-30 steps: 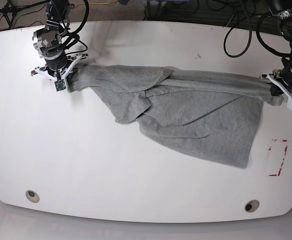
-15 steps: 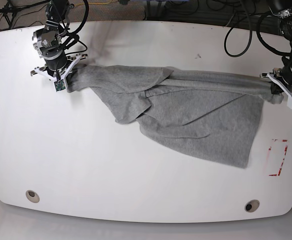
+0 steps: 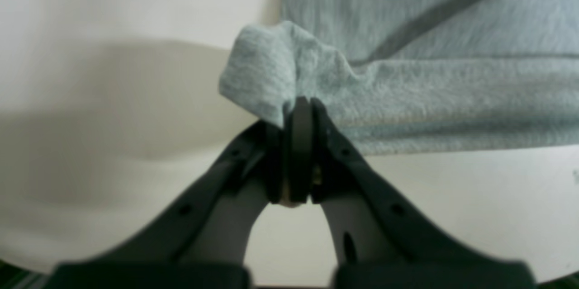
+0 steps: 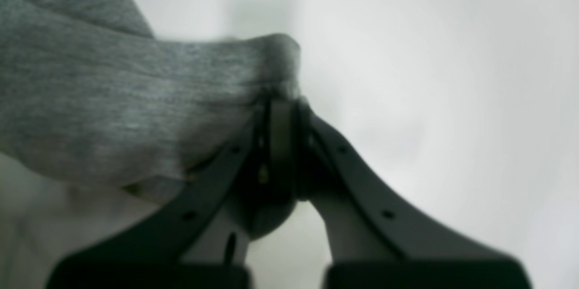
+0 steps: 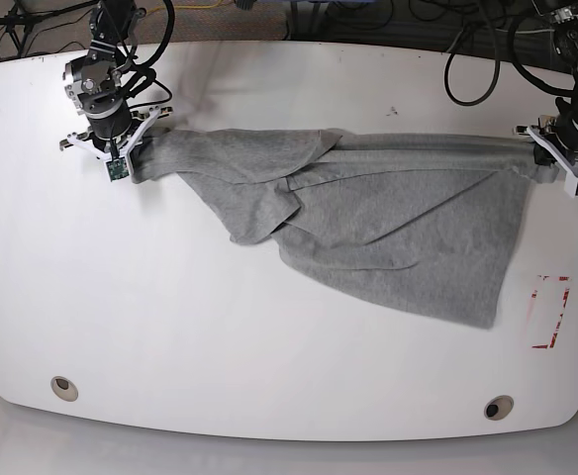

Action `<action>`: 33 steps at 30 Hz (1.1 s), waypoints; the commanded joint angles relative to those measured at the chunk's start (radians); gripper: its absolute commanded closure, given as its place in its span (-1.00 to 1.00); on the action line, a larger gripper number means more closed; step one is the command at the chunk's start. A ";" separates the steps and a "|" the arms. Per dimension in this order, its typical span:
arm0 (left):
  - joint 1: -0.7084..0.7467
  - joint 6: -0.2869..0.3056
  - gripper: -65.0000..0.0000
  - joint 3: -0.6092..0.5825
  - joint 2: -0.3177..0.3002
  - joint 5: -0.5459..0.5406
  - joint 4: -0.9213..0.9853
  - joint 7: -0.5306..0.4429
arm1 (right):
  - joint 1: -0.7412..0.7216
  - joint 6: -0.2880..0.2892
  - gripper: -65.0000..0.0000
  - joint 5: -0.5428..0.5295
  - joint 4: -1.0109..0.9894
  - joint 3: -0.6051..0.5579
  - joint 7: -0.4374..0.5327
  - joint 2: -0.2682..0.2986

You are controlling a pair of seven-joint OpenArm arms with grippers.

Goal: Fold the T-shirt properly
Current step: 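Hold the shirt edge taut between both grippers on the table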

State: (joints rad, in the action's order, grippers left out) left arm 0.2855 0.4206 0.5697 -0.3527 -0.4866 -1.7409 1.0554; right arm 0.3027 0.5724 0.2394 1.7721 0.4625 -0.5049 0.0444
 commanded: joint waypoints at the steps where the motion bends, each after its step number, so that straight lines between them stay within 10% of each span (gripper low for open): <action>1: 0.010 0.001 1.00 0.008 -0.019 -0.001 -0.017 -0.014 | -0.006 -0.013 1.00 0.001 0.015 0.002 0.018 0.010; 33: -0.004 0.001 1.00 0.005 -0.019 -0.001 -0.018 -0.014 | -0.006 -0.010 1.00 0.001 0.016 0.000 0.018 0.005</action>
State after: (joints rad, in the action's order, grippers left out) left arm 0.2852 0.4206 0.5674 -0.3527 -0.4862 -1.7416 1.0573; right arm 0.3027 0.5728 0.2394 1.7718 0.4625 -0.5049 0.0418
